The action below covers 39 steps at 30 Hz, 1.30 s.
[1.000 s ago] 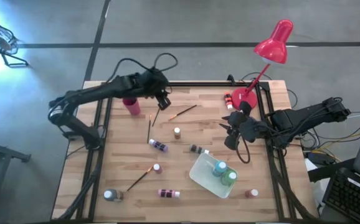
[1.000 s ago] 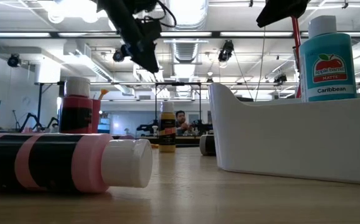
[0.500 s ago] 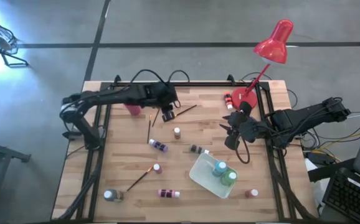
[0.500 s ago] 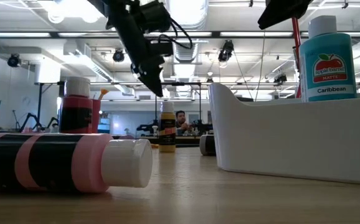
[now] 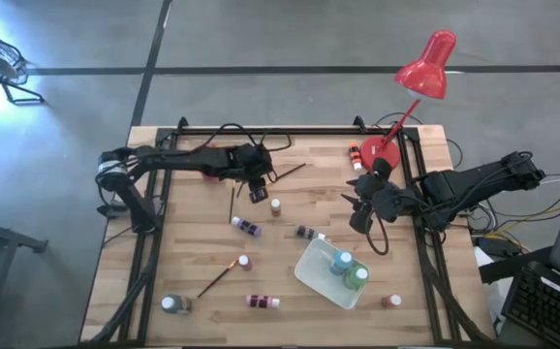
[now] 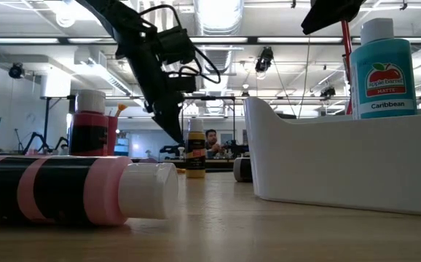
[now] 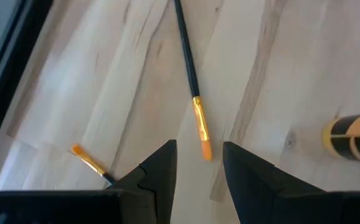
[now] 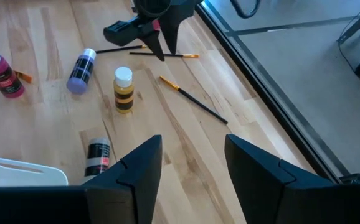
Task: Pick & Place Paint Supplies
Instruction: Put the orange paintbrush into the pink cup
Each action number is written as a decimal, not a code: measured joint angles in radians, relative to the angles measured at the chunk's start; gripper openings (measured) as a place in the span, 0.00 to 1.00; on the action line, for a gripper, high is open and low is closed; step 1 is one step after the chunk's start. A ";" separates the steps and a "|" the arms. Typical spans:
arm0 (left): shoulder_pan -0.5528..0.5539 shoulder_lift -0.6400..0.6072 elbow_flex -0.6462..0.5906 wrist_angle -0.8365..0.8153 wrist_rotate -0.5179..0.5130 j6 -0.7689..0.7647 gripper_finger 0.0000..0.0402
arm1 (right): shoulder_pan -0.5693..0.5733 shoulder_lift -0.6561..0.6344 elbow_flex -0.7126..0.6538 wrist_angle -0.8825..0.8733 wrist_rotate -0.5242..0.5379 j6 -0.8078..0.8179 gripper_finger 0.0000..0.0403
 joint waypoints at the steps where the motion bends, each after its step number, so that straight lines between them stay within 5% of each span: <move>1: 0.000 0.000 -0.007 0.008 0.000 0.000 0.34 | 0.000 0.000 0.000 0.000 0.000 0.000 0.43; 12: -0.003 0.012 -0.035 0.134 0.001 -0.002 0.34 | 0.000 0.000 0.000 0.003 0.001 0.000 0.36; 25: -0.012 0.169 -0.034 0.132 0.040 0.003 0.34 | 0.000 0.000 0.000 0.003 0.000 0.000 0.30; 34: -0.013 0.196 -0.030 0.140 0.005 -0.005 0.34 | 0.000 0.000 0.000 0.002 0.000 0.000 0.36; 39: -0.013 0.188 -0.032 0.140 0.017 -0.005 0.25 | 0.000 0.000 0.000 0.002 0.001 0.000 0.39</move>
